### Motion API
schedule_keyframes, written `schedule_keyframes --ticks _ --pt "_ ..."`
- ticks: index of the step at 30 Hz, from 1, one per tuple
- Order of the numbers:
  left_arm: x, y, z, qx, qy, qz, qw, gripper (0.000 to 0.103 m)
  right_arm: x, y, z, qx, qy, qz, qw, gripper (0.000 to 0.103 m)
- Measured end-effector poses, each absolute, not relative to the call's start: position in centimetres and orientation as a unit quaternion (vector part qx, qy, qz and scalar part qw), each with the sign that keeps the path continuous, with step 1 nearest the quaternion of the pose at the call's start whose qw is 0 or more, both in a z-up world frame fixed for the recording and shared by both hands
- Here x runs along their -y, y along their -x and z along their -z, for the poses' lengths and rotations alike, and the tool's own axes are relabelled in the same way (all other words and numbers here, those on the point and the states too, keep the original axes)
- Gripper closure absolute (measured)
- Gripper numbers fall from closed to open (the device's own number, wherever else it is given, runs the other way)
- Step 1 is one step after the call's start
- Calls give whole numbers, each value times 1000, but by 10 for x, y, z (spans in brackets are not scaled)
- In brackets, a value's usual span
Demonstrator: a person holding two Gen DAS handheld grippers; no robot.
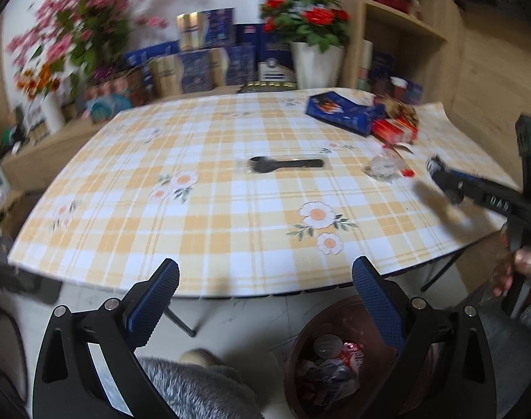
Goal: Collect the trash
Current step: 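Grasp the clear plastic wrapper with the left gripper while the right gripper holds the tissue pack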
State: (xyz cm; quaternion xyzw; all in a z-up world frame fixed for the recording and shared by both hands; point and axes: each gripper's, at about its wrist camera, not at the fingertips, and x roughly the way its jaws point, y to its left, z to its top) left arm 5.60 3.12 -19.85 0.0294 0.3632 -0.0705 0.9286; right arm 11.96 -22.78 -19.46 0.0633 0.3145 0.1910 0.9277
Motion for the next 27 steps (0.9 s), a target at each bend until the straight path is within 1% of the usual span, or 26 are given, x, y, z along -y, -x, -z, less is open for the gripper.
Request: schedule_keyframes --ticks 4,9,12,17,25,27 --pt "0 -75 188 -349 -44 138 926 6 246 -111 188 -294 -72 -164 939 58" --pt "34 -126 185 -364 -2 195 911 6 270 -107 188 -282 -96 -139 945 58" --pt "58 -163 190 -384 9 205 900 6 278 -105 191 -279 -103 -128 946 58" --pt "88 -202 204 -412 3 209 887 6 288 -107 197 -282 -115 -117 945 58" --pt "119 -234 226 -435 -21 206 876 6 294 -110 202 -286 -125 -111 943 58" --pt "124 -237 229 -438 -30 207 874 11 294 -110 203 -287 -126 -111 943 58"
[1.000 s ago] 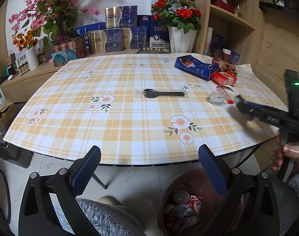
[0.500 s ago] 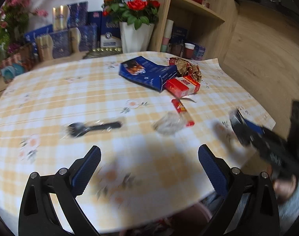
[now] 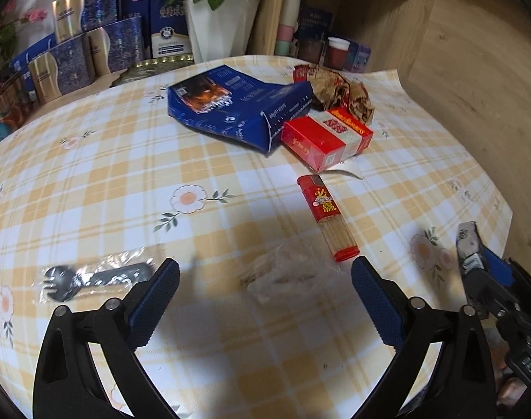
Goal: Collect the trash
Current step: 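Grasp the clear plastic wrapper with the left gripper while the right gripper holds the tissue pack, then carry the clear wrapper and tissue pack over the bin and open both grippers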
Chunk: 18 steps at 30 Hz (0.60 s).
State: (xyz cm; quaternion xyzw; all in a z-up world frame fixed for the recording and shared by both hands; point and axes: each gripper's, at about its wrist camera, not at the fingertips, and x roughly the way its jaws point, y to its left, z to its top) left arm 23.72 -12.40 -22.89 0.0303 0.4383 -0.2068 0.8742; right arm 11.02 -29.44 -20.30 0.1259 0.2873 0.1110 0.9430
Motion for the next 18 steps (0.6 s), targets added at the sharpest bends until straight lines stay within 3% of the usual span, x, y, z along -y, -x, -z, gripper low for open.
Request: schedule_keyframes --ticks 4,7,8,18 --pt "133 -241 236 -447 -52 217 866 27 294 -112 205 -290 -128 -110 942 58" --pt "133 -240 236 -447 -56 228 863 55 293 -112 206 -292 -126 -110 942 58" --pt "132 -238 234 -444 -55 230 864 72 292 -113 206 -292 -124 -110 942 58" --pt "104 -202 199 -424 -34 266 865 76 280 -108 202 -291 -101 -115 944 58"
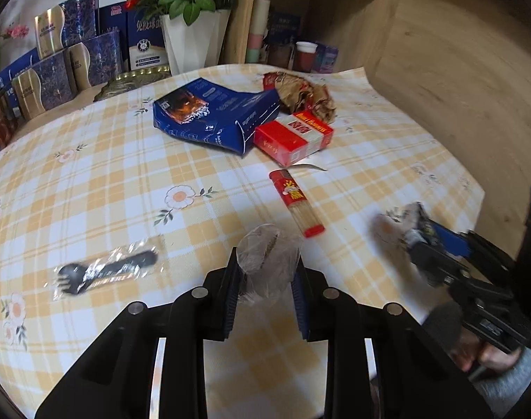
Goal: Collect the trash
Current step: 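Carry the clear wrapper and tissue pack over the bin and open both grippers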
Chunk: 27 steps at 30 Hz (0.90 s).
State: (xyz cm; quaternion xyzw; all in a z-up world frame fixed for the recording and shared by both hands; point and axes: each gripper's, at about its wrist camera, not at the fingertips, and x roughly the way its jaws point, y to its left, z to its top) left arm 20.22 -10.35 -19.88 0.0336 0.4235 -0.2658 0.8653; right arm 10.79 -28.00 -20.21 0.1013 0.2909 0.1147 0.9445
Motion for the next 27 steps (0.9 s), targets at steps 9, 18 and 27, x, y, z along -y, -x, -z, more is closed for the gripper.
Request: schedule_keyframes --ticks 9,18,27 --pt "61 -127 183 -422 -2 297 857 76 254 -70 185 -292 -83 -144 942 58" --pt "35 -52 211 -447 -16 295 844 76 223 -26 174 -298 -63 -178 936 58" --pt "28 -22 233 -451 -42 276 847 75 209 -8 185 -310 -61 -185 930 58"
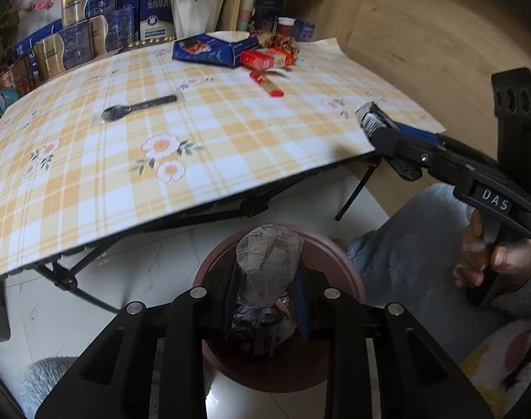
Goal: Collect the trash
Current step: 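Carry the clear wrapper and tissue pack over the bin and open both grippers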
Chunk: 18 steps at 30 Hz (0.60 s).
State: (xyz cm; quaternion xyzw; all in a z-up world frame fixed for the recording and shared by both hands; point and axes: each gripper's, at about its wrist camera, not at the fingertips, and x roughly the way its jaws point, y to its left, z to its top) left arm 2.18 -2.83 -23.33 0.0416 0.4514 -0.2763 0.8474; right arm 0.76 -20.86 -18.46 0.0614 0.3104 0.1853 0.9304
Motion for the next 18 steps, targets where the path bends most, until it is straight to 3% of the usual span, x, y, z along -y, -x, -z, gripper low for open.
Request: schedule_keyframes --ticks 12,18 --pt "32 -30 253 -481 -42 260 836 75 213 -12 201 -335 -60 -155 927 58" --pt "32 -27 250 -473 -44 259 841 62 213 -12 204 -341 -54 -152 926 58"
